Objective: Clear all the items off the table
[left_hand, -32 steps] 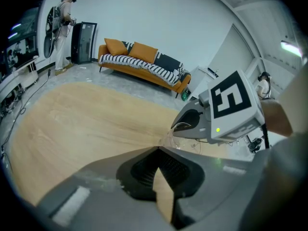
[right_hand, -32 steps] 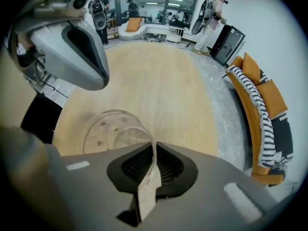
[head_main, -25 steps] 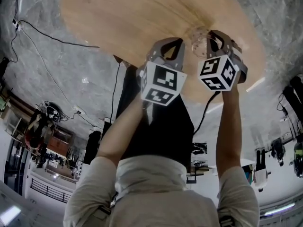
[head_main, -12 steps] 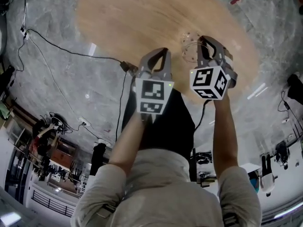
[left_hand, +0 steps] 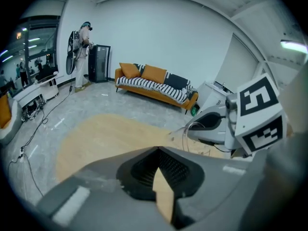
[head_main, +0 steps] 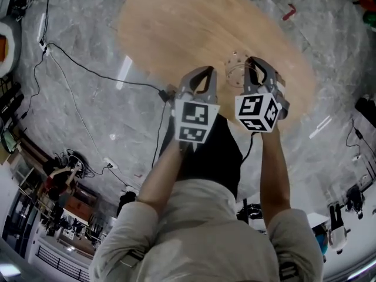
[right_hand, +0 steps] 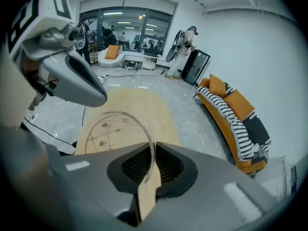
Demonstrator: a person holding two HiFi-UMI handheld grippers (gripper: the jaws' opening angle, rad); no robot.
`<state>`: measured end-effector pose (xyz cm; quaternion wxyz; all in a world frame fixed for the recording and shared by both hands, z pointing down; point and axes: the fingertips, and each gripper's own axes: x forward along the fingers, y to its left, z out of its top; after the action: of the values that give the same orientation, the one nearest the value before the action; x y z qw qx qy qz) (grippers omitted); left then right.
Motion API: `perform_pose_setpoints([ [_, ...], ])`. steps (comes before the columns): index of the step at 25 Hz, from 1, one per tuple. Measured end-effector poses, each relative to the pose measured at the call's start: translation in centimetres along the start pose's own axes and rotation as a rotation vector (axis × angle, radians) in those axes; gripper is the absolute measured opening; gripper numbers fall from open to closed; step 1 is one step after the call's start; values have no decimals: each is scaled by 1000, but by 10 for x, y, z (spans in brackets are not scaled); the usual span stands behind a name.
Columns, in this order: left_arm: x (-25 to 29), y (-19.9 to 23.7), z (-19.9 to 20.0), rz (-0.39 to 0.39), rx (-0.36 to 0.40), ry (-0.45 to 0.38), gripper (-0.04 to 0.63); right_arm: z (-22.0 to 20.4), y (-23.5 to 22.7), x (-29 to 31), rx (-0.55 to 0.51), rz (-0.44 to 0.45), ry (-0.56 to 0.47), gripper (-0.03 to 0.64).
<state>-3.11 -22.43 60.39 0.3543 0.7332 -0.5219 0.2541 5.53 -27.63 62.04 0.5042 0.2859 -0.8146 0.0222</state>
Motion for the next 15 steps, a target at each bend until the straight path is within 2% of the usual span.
perform_pose_setpoints([
  [7,-44,-3,31,11,-17,-52,20,31,-4,-46,91,-54,-56,26],
  [15,-92,-18,61,5,40,-119,20,68,-12,-101,113,-126,-139,26],
])
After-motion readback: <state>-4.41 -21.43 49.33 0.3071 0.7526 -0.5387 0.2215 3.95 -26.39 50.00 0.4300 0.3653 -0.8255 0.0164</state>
